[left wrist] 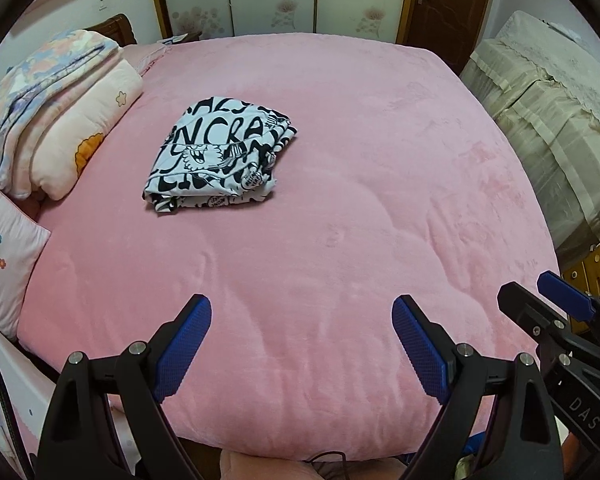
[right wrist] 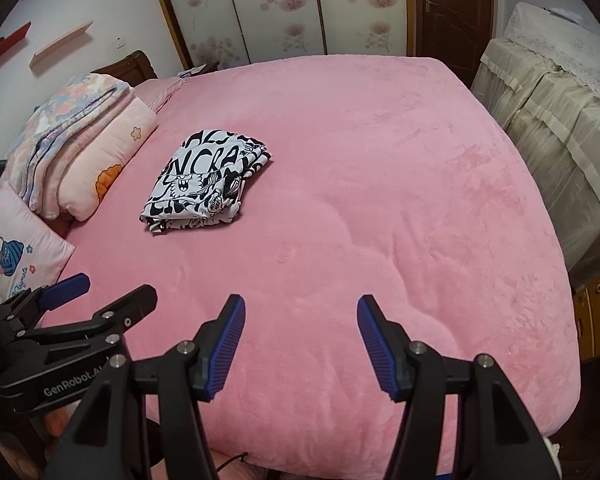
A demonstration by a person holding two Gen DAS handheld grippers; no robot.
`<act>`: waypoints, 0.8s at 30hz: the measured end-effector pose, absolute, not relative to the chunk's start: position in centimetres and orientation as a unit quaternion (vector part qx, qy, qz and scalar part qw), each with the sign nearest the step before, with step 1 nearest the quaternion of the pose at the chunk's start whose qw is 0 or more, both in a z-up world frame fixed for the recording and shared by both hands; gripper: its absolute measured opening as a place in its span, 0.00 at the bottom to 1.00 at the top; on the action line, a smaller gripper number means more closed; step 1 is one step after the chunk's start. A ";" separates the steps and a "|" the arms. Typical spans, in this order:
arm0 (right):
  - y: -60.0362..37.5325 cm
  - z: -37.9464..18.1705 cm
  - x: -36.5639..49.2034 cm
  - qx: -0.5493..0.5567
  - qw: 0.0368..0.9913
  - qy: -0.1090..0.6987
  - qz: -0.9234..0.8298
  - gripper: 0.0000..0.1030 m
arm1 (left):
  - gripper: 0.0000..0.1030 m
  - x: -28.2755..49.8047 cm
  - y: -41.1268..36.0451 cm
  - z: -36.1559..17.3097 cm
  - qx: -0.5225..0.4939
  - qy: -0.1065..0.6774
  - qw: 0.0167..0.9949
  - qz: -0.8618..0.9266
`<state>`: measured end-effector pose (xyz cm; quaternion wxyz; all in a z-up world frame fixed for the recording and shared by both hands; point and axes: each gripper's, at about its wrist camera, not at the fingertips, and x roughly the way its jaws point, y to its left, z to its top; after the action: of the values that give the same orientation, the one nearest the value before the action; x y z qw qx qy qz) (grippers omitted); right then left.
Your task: Fold large clothes
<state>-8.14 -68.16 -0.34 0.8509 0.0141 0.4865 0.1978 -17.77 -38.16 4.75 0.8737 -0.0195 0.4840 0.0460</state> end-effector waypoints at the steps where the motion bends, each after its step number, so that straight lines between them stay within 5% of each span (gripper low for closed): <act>1: -68.3 -0.3 -8.1 0.014 0.851 0.486 0.197 0.57 | 0.88 -17.7 -38.3 4.7 -0.020 0.486 0.873 0.046; 24: -69.4 -0.9 -6.6 0.021 0.846 0.490 0.207 0.57 | 0.88 -16.2 -40.4 4.8 0.009 0.490 0.871 0.039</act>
<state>-6.56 -69.45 -0.94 0.8464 0.0211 0.4901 0.2070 -16.15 -40.42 4.75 0.8709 0.0093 0.4898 0.0393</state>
